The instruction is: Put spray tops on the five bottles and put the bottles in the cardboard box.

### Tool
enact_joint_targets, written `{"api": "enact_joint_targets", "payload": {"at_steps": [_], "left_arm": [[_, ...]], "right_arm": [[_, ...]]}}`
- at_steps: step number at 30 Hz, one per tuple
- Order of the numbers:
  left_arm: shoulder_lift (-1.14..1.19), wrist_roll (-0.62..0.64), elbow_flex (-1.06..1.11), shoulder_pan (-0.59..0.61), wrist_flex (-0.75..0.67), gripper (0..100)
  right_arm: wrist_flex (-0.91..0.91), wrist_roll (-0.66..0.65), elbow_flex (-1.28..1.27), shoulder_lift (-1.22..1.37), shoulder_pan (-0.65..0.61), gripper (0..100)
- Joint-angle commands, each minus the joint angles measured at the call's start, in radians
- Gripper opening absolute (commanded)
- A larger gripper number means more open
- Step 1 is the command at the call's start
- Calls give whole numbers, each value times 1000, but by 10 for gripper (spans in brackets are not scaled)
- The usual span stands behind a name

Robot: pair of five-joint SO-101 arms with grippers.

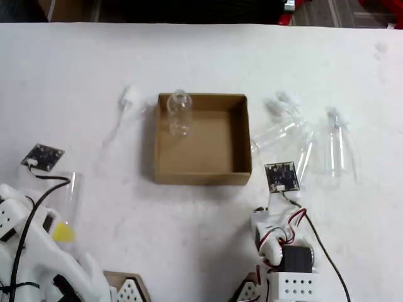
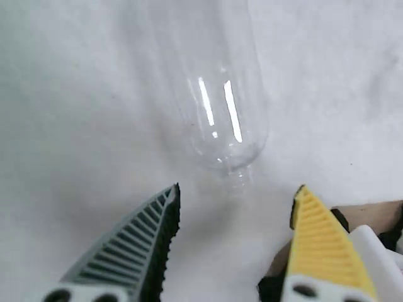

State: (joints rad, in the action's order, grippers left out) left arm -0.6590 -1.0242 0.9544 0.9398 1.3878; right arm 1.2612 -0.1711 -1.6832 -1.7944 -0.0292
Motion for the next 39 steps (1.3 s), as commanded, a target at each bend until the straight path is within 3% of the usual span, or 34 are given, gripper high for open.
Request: {"api": "enact_joint_targets", "payload": {"at_steps": [1,10,14,23,28,31,39], "left_arm": [[4,14,51,7,-28,272],[4,72,227,-31,-298,267],[4,89,230,-35,-308,251],[4,95,262,-131,-305,32],[-2,97,261,-153,-302,22],[-4,97,178,-151,-233,22],[-4,87,-333,-159,169,21]], "right_arm": [[7,3,-8,-5,5,24],[7,3,-8,-5,5,24],[7,3,-8,-5,5,24],[7,3,-8,-5,5,24],[7,3,-8,-5,5,24],[7,3,-8,-5,5,24],[7,3,-8,-5,5,27]]}}
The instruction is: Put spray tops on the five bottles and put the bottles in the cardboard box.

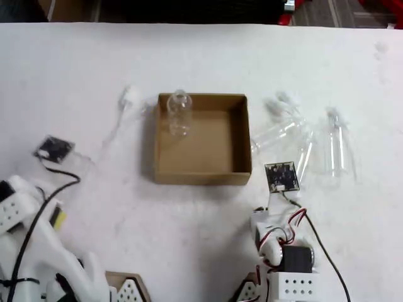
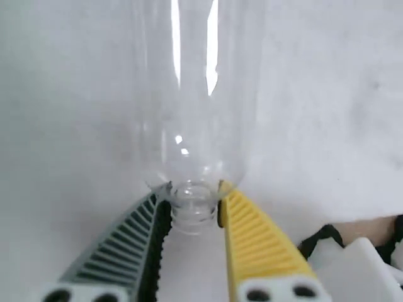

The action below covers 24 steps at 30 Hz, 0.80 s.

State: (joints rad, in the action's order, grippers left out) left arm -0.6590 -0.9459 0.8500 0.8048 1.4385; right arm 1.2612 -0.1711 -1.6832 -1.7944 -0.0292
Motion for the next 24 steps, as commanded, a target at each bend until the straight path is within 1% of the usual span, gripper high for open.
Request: {"api": "enact_joint_targets", "payload": {"at_steps": [1,4,6,8,10,14,16,18,20,24], "left_arm": [[-4,9,-295,-38,144,21],[-4,8,-477,-91,232,21],[-4,5,-583,-148,284,21],[-4,-38,-674,-211,336,21],[-5,-89,-736,-269,347,20],[-5,-184,-806,-348,347,20],[-12,-204,-819,-390,348,20],[-48,-207,-813,-440,348,20],[-105,-206,-793,-512,348,20],[-275,-201,-707,-705,347,20]], "right_arm": [[7,3,-8,-5,4,27],[7,2,-8,-5,1,24],[7,2,-8,-5,-8,24],[7,2,-8,-5,-18,24],[7,2,-8,-5,-16,24],[1,2,-8,-5,-18,28],[-24,2,-8,-7,-21,29],[-140,0,-3,-8,-33,39],[-275,0,2,-8,-24,80],[-513,0,94,-8,54,166]]}}
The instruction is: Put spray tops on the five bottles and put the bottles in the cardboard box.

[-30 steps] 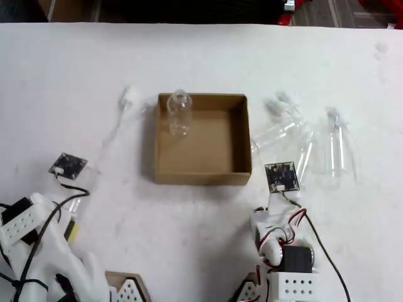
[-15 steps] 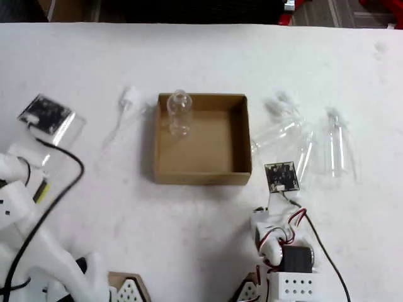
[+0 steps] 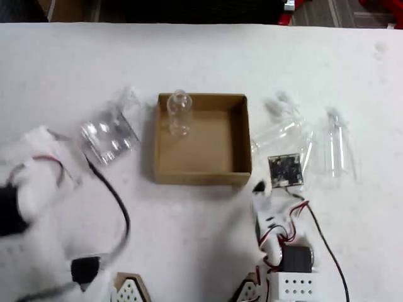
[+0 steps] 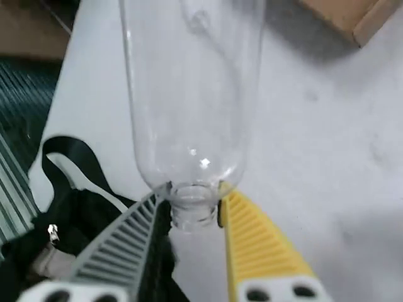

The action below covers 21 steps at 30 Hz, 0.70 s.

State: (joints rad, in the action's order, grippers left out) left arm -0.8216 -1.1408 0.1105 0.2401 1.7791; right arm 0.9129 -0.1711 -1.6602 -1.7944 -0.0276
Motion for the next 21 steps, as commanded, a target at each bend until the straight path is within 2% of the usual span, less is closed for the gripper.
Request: {"api": "enact_joint_targets", "payload": {"at_steps": [1,4,7,10,12,16,19,21], "left_arm": [[-160,-2,58,-194,6,20],[-275,87,138,-355,3,20],[-320,187,219,-464,-41,20],[-321,281,334,-521,-146,20],[-321,338,423,-564,-232,20],[-328,377,563,-661,-348,20],[-329,390,600,-702,-396,20],[-329,446,603,-720,-416,20]], "right_arm": [[-206,3,110,-8,73,177],[-240,11,252,-8,77,154],[-163,11,443,-8,13,3],[-71,12,635,-7,-81,46],[-53,12,743,-2,-162,12],[-56,12,911,1,-311,15],[-56,12,962,2,-417,15],[-51,12,941,5,-479,15]]}}
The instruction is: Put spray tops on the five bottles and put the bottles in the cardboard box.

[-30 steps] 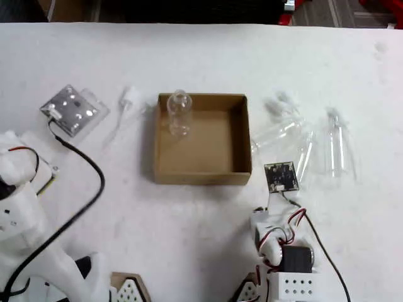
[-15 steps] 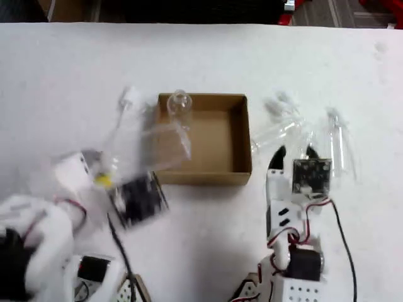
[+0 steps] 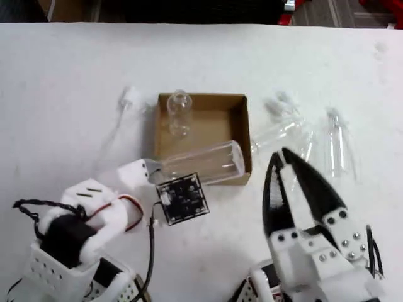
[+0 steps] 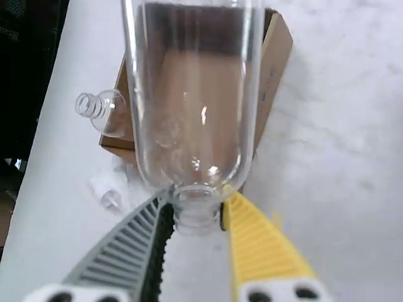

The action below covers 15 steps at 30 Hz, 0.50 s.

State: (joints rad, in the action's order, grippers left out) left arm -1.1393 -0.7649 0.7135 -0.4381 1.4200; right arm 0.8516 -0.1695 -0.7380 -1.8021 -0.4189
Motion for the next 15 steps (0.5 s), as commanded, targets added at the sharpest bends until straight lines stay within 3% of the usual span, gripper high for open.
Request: {"api": "enact_joint_targets", "payload": {"at_steps": [1,7,15], "left_arm": [[-12,94,-2,-54,-64,20],[-12,121,-3,-137,-74,20],[-13,121,-35,-157,-66,20]], "right_arm": [[8,18,-6,19,-110,15],[5,104,-101,76,-94,16],[-28,98,-244,136,-30,16]]}}
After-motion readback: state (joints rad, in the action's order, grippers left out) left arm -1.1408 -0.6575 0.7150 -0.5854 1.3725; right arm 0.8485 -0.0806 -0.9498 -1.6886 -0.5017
